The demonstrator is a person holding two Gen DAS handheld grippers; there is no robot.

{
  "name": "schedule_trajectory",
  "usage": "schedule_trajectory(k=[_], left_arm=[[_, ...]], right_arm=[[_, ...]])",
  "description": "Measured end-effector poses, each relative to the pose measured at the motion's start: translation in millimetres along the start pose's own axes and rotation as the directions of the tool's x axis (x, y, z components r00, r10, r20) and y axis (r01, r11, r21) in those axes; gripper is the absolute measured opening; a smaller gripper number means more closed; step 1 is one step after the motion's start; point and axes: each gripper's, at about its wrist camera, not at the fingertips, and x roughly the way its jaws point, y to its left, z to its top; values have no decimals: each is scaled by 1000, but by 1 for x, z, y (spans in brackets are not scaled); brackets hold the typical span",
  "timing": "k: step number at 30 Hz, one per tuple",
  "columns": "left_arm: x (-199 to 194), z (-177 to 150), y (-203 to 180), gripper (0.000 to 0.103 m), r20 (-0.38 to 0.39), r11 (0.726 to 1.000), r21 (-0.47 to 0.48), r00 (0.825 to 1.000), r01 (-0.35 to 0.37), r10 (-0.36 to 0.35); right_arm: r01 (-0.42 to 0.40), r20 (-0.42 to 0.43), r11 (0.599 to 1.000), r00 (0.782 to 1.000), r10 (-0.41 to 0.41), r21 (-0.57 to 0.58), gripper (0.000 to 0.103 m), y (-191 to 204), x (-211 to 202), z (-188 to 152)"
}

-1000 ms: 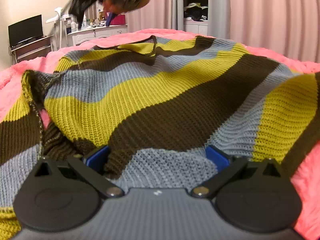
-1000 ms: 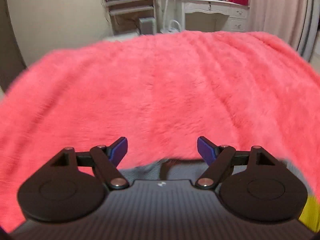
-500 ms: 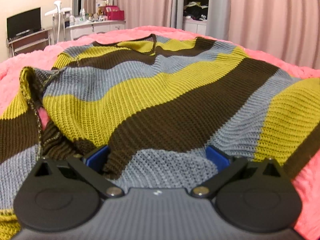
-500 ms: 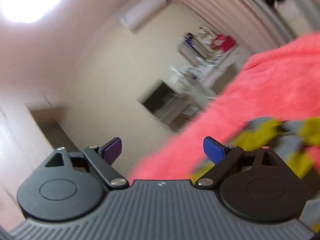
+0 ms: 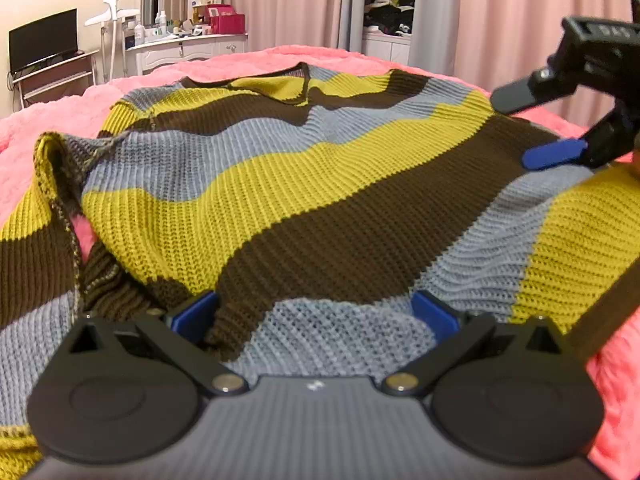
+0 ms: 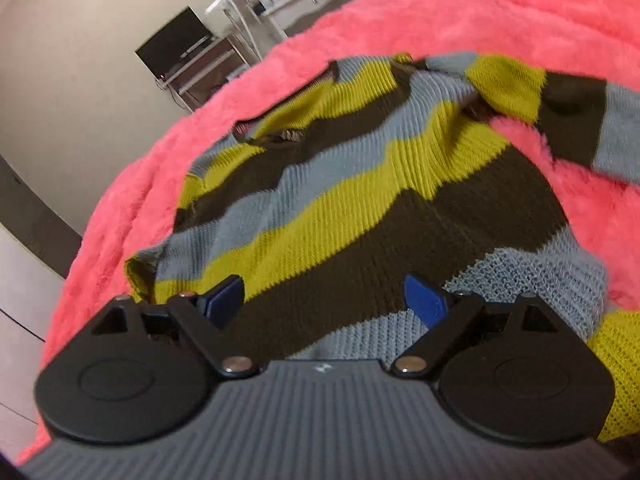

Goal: Fold clothes

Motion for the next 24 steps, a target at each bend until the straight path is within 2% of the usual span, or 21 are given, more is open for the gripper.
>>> schedule_trajectory(k=[5,24], left_arm=[[1,0,0,103,1,1000,1,1000,0,0],[-1,-2,3,103,1,1000,6,1000,3,-3]], right_arm=[[7,-24,999,1000,-8,-41,90,-2,12,1],[3,-54,999,999,-6,-51,90,-2,20,3]])
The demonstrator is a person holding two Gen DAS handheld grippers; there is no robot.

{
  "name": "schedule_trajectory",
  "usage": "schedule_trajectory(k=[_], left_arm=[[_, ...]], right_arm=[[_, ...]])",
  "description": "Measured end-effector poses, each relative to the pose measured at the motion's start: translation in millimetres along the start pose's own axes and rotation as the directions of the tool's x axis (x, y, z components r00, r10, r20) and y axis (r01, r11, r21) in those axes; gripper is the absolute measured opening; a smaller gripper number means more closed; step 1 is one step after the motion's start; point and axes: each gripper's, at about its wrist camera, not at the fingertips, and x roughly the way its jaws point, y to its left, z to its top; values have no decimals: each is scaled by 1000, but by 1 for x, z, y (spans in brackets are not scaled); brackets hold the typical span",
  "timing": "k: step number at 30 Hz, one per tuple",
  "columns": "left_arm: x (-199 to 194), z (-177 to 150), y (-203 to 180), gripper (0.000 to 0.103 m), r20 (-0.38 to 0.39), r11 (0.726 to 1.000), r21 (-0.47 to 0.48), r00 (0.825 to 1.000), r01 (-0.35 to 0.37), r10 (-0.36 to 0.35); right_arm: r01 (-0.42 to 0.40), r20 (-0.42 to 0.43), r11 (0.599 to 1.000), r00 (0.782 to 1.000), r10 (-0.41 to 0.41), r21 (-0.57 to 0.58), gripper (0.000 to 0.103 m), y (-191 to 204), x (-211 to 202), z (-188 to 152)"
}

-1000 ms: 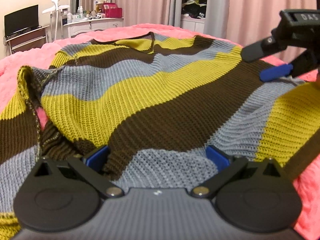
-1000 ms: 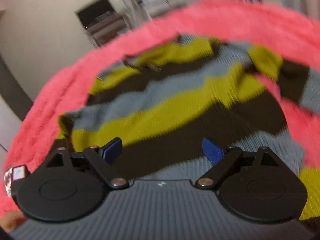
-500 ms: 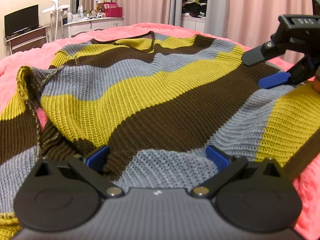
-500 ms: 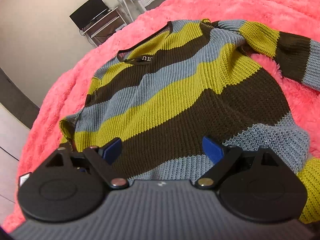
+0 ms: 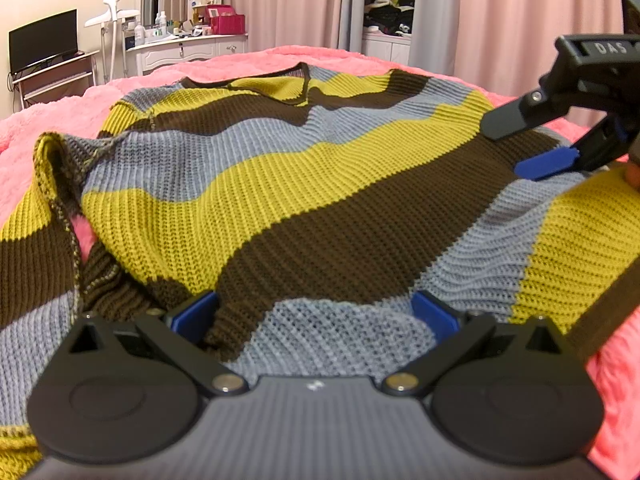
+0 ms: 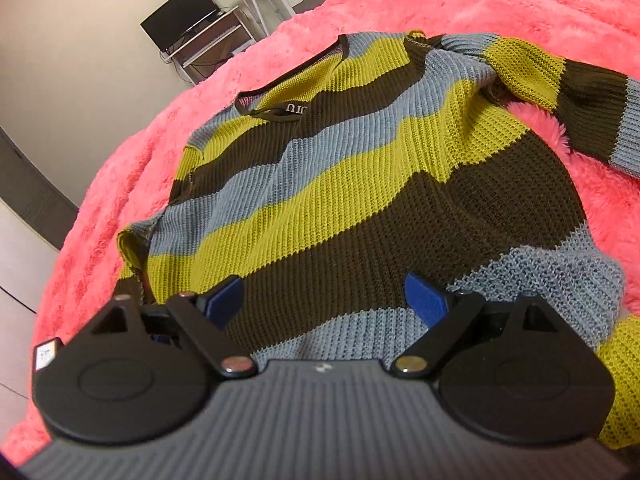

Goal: Fold clothes

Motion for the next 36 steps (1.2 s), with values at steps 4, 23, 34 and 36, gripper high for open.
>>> schedule_trajectory(k=[4,23,34,36], left_arm=[[0,0,0,103,0,1000,0,1000,0,0],[1,1,1,103,2,1000,1,1000,1,-1],[1,1,0,103,1,1000,0,1000,0,0],[1,1,0,103,0,1000,0,1000,0,0]], right_arm=[[-3,-1,1000,1000,3,3,90,-1,1,1],[-6,-7,1000,1000,6,5,90,-4,3,3],[-2,-8,1000,1000,2,1,90,-4,4,3],[-2,-8,1000,1000,2,1,90,-4,4,4]])
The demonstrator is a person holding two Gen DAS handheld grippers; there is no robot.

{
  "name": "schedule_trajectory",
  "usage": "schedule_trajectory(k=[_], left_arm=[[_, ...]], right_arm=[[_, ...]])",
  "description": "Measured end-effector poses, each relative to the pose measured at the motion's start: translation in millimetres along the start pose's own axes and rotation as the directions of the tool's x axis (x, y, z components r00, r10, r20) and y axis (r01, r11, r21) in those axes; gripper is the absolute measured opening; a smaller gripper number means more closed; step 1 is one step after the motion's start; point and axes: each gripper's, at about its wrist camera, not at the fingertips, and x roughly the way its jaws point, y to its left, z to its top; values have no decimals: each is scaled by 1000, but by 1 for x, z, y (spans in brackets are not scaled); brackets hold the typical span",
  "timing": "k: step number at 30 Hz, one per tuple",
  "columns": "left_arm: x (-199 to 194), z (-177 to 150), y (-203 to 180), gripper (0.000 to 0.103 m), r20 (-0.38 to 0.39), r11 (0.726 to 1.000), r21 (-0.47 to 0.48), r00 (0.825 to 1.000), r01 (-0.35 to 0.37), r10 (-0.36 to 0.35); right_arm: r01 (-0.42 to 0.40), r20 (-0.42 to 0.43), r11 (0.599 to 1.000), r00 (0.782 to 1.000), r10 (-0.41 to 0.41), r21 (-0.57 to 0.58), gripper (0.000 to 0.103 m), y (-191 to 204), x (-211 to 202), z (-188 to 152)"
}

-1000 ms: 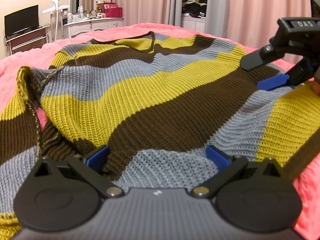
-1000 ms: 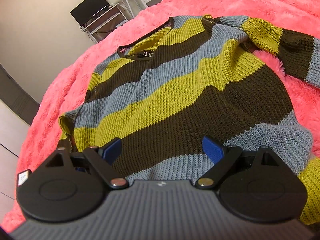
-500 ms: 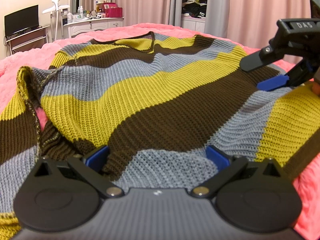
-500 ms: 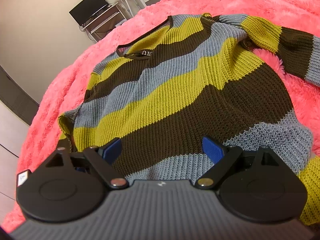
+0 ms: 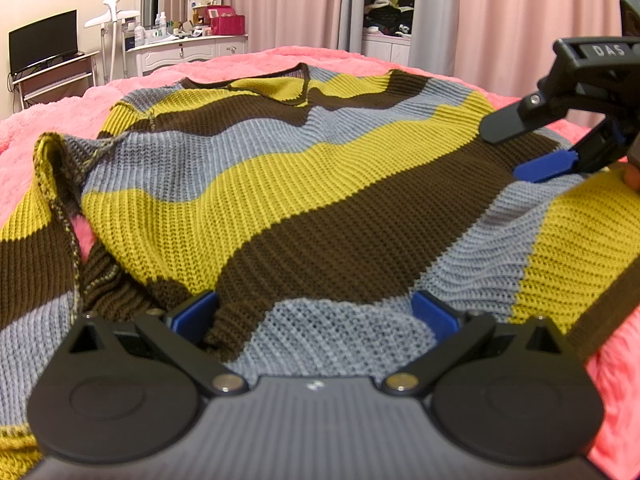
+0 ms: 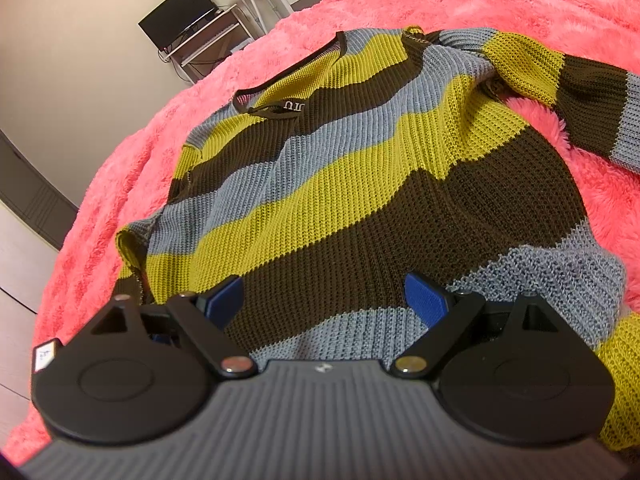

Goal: Fold clothes

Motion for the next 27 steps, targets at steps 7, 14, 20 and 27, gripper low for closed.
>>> schedule_trajectory(k=[7,14,20,27], left_arm=[[0,0,0,103,0,1000,0,1000,0,0],[0,-1,1,103,1,1000,1,1000,1,-1],[0,-1,1,103,1,1000,1,1000,1,-1],[0,-1,1,103,1,1000,1,1000,1,-1]], right_arm=[[8,6,1000,1000,-8,10,90,9,4,-4],[7,7,1000,1000,-7,10,90,9,3,-4],[8,7,1000,1000,-9,9,90,10,3,-4],[5,5,1000,1000,-5,6,90,3,-1,-4]])
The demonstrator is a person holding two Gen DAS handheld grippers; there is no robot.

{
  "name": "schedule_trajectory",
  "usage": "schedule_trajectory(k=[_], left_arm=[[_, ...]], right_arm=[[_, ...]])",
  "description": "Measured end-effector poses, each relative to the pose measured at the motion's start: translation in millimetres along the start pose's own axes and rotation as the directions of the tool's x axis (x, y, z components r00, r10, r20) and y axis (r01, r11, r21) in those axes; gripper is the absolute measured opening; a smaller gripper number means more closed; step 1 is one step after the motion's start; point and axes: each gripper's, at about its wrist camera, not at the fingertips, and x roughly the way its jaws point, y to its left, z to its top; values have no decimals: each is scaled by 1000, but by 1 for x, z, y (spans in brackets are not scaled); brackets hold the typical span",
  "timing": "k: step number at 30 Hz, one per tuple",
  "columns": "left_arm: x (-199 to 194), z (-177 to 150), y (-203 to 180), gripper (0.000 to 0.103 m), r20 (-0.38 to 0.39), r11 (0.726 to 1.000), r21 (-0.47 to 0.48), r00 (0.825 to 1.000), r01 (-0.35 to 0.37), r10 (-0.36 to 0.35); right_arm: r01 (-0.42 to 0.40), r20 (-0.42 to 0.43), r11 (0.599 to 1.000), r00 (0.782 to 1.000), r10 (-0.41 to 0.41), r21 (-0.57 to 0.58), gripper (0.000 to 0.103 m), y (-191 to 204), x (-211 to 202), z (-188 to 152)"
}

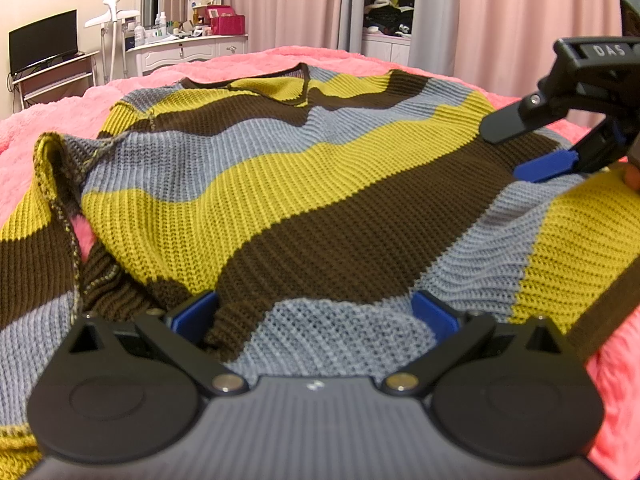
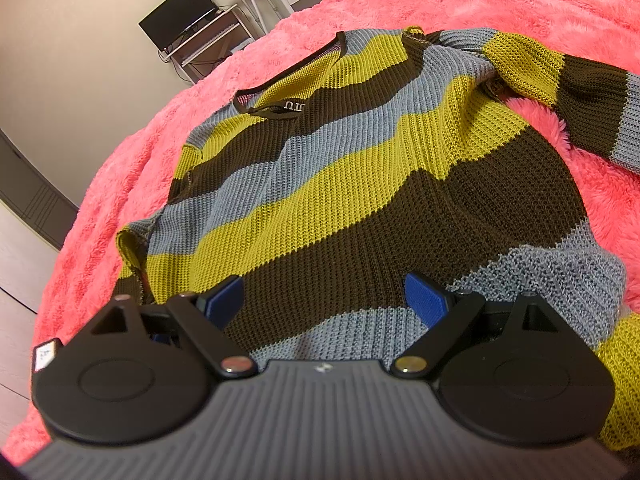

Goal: Fold clothes

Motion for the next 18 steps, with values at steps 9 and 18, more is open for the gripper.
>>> schedule_trajectory(k=[9,18], left_arm=[[0,0,0,103,0,1000,0,1000,0,0],[0,0,0,103,0,1000,0,1000,0,0]], right_arm=[[0,0,1000,1000,0,-1,90,-3,-1,0],[7,1,1000,1000,-7,-1,90,8,6,0]])
